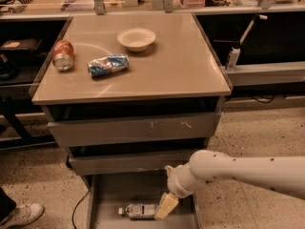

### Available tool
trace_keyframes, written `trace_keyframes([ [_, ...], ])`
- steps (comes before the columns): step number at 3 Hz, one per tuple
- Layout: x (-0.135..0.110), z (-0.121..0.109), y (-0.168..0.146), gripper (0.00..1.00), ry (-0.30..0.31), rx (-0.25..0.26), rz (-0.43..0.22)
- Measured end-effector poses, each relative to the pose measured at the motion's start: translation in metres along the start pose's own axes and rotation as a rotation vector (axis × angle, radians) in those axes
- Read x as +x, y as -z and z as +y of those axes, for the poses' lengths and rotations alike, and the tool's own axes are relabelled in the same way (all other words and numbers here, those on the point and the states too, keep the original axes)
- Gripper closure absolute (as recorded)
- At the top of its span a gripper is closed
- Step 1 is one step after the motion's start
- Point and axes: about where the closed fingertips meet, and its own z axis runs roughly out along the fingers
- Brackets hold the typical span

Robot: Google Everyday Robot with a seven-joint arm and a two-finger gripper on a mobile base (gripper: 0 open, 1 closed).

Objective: Pick blue plastic bottle from bottom drawer and place on counter

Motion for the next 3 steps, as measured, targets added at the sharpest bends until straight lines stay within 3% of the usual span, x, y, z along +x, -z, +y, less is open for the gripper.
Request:
trace_keyframes([
  [1, 0.007, -0.004, -0.054, 0.00, -0.001, -0.033, -0.067],
  [2, 0.023, 0.002, -0.111, 0.00, -0.031, -0.102, -0.109],
  [3, 0.023, 0.002, -0.111, 0.00, -0.031, -0.102, -0.109],
])
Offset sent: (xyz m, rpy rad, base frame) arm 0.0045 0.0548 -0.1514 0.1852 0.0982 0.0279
